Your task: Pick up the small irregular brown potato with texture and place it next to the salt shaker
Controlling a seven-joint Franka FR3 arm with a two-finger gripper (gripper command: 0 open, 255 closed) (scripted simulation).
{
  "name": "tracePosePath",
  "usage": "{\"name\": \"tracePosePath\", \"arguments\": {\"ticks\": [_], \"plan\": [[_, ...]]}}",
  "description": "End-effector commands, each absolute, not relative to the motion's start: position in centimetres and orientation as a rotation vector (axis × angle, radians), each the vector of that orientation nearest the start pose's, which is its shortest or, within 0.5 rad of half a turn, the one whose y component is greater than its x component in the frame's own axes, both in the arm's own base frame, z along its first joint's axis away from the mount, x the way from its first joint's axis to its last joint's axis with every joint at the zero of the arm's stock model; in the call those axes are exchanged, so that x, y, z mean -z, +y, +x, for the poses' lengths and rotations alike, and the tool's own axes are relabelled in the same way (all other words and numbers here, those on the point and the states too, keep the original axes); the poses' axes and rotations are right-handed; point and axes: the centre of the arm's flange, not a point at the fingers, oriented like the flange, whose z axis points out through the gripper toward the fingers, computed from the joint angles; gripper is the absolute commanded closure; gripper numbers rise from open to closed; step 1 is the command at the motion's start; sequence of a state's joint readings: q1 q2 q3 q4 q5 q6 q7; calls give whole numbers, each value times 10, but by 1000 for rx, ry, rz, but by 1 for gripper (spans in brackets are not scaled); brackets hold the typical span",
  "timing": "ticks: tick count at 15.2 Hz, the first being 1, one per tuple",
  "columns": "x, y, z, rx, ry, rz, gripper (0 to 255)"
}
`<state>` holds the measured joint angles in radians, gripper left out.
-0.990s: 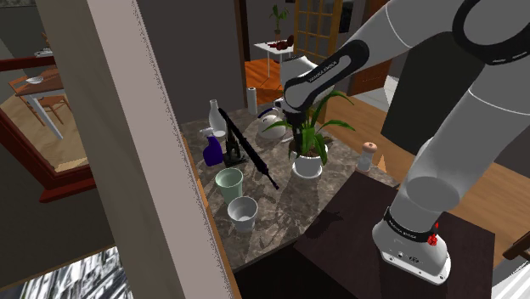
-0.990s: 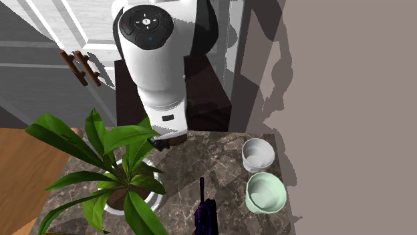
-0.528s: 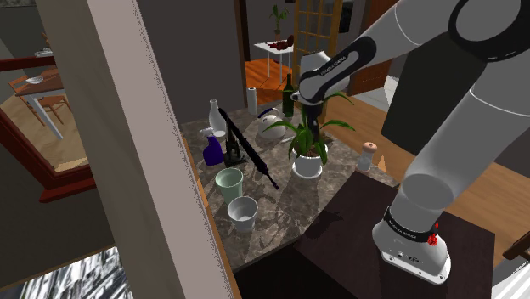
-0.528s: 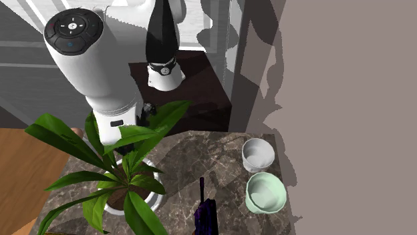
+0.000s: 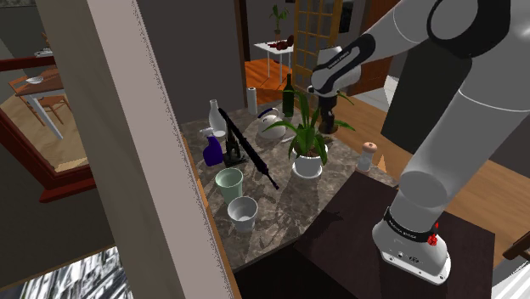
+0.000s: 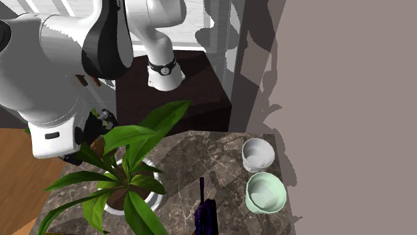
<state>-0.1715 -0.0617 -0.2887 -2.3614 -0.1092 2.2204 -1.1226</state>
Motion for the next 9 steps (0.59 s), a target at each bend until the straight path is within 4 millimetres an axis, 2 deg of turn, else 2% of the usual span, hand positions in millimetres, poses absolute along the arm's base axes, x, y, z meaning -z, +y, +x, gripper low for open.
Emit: {"name": "tracePosePath", "arguments": {"ticks": [1, 9], "plan": [[-342, -245, 424, -164, -1123, -2918, 255], [-342, -350, 410, -164, -1123, -2918, 255]]}}
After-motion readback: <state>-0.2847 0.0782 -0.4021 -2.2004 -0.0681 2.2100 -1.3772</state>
